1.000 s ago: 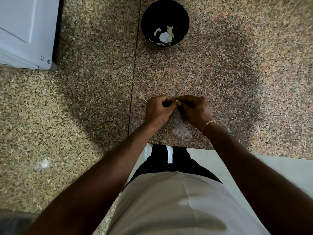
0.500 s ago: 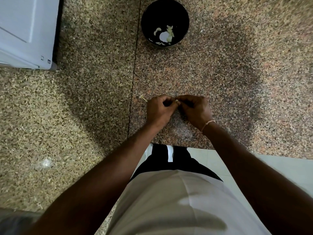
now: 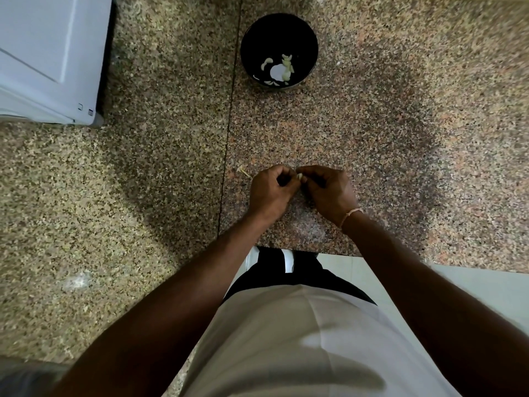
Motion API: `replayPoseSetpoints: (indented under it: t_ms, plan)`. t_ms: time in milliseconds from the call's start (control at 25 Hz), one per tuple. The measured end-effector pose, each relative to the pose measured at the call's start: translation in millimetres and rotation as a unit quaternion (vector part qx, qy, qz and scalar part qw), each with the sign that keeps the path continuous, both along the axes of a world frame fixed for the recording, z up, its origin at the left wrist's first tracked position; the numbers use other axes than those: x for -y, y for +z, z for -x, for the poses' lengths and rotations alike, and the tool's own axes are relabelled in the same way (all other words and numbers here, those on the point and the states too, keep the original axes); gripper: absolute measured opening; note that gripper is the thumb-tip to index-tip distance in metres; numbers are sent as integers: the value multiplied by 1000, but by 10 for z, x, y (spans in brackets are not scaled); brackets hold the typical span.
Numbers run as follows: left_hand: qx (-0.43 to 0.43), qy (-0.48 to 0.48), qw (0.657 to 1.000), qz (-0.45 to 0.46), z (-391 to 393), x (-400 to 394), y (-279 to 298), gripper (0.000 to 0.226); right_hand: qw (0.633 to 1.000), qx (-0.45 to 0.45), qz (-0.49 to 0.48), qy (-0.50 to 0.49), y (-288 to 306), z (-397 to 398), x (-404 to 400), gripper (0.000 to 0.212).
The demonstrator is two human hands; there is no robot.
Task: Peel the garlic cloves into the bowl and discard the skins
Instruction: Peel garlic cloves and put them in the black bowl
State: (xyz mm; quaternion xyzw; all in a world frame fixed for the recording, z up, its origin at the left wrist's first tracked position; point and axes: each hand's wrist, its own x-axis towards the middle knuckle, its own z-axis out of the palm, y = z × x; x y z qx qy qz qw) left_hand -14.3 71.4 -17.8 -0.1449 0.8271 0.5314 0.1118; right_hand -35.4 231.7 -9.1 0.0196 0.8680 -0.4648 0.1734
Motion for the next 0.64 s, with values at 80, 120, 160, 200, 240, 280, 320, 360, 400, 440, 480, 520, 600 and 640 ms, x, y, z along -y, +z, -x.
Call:
replayPoseSetpoints:
  t_ms: [80,120,160,200,240,280,320,360,400,440,480,520,600,640]
  plan:
    - [12,-2,1000,-3,1,6,-1,7,1000,-10,-12,-5,15,-27,26,21]
    - [17,-3,1000,-9,-1,10,-2,6,1000,-12,-15,-9,19,-39,39,21]
    - [20,-4,1000,-18,-2,16,0,5,1000,-14,-15,-15,18,-49,51,21]
    - [21,-7,999,-26,-2,21,6,4,999,-16,-15,-25,15,-57,57,20]
    - [22,-8,999,-31,-1,26,11,5,999,-18,-14,-39,9,-62,61,18]
    - [23,-8,999,-33,0,31,16,6,998,-20,-10,-53,2,-67,62,15]
    - [24,-7,999,-33,3,33,18,7,998,-19,-5,-64,-5,-68,63,13]
    - [26,-6,999,-34,4,32,19,7,998,-18,-2,-68,-12,-67,65,12]
    - [28,-5,999,-35,6,33,19,7,998,-15,0,-68,-16,-66,66,12]
    - [30,-4,999,-37,6,31,19,6,998,-13,-1,-66,-16,-66,69,12]
    - [28,-3,999,-38,8,32,22,6,998,-13,-3,-62,-14,-65,71,13]
    - [26,-4,999,-39,7,34,25,6,998,-14,-3,-60,-11,-65,69,14]
    - [23,-6,999,-42,5,38,36,7,998,-15,4,-57,-7,-64,62,13]
    - [24,-9,999,-43,6,39,42,7,998,-14,7,-56,-4,-62,57,13]
